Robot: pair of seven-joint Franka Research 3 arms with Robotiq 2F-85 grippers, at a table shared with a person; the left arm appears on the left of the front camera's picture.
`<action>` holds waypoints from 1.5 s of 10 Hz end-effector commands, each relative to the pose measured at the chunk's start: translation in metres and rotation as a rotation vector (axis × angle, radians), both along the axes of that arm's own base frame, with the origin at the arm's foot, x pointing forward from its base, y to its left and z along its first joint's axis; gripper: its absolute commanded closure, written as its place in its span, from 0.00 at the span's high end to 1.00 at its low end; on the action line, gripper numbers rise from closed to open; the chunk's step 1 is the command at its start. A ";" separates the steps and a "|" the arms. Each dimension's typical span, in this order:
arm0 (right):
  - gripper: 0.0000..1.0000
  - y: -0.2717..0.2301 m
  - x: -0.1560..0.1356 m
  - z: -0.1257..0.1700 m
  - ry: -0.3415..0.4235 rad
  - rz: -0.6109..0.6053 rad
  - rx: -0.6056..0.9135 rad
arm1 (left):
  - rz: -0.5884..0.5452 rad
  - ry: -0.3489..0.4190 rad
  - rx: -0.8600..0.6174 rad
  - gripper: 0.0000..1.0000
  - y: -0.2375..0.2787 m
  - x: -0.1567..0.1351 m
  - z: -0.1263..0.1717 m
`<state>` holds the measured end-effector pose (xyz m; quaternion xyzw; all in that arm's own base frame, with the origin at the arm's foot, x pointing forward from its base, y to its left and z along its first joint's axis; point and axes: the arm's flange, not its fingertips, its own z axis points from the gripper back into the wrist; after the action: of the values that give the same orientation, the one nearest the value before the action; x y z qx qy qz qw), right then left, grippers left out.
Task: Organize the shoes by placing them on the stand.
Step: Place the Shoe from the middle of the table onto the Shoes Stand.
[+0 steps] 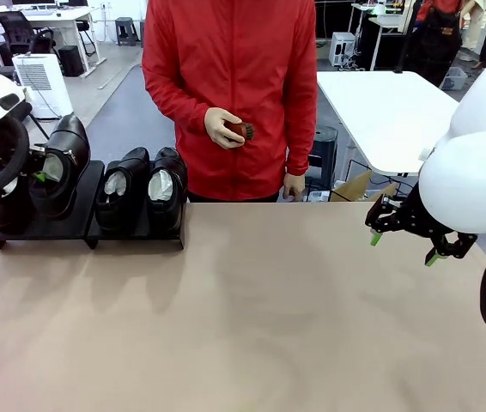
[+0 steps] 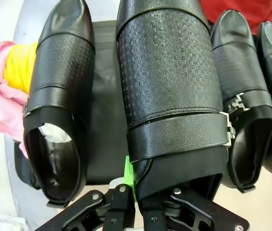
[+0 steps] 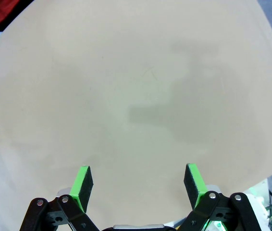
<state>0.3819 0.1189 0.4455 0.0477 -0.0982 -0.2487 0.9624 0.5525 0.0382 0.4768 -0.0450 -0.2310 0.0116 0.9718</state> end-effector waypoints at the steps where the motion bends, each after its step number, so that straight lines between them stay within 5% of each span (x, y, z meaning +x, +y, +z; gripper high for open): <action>1: 1.00 -0.001 0.001 0.002 -0.003 0.012 -0.003 | 0.022 0.000 -0.030 0.00 0.007 0.010 0.002; 15: 1.00 -0.001 0.001 0.002 -0.003 0.012 -0.003 | -0.005 0.037 -0.018 0.00 0.012 0.027 -0.042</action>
<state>0.3819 0.1189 0.4455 0.0477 -0.0982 -0.2487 0.9624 0.5749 0.0441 0.4288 -0.0457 -0.1976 0.0195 0.9790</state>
